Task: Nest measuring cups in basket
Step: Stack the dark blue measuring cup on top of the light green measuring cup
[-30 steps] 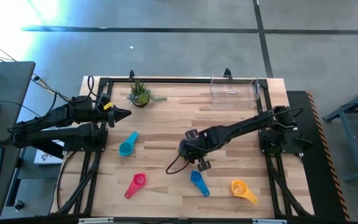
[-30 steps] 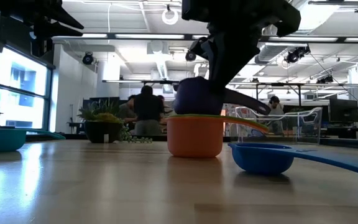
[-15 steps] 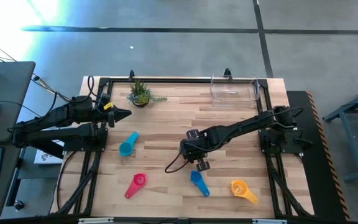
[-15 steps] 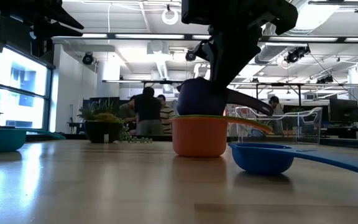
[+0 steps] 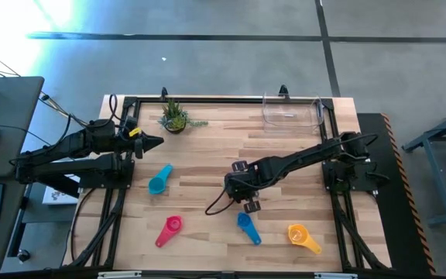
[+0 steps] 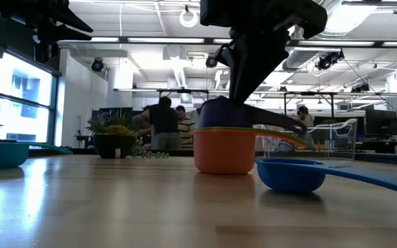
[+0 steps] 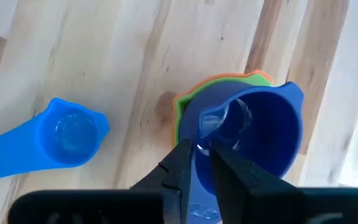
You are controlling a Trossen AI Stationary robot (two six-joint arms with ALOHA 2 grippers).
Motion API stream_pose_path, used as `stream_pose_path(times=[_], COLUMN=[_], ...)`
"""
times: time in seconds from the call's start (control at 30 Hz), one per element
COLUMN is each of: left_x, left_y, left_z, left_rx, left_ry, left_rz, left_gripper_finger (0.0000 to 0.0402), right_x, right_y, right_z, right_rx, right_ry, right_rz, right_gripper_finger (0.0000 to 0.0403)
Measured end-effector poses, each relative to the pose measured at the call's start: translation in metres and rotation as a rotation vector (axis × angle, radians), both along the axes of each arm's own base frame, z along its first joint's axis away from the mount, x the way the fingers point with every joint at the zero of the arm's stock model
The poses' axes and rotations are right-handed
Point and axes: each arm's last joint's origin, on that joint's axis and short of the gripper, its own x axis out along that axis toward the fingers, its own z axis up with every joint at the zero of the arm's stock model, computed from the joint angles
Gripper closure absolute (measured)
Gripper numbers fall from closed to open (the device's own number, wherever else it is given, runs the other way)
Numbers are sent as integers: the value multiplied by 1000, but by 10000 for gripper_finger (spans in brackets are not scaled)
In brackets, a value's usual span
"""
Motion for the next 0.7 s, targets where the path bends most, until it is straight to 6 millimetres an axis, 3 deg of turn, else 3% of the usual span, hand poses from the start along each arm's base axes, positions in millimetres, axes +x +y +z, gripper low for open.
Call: stream_pose_path(times=[0.33,0.7], left_x=[0,0], left_y=[0,0], left_z=[0,0], left_rx=[10,22], left_ry=[3,6], left_rz=[-3,-7], left_gripper_finger=[344,344], right_x=[4,8], right_y=[1,1], right_z=[2,4], right_rx=[7,58], right_ry=[-44,-89], right_rz=[-9,-80], right_gripper_finger=[304,300])
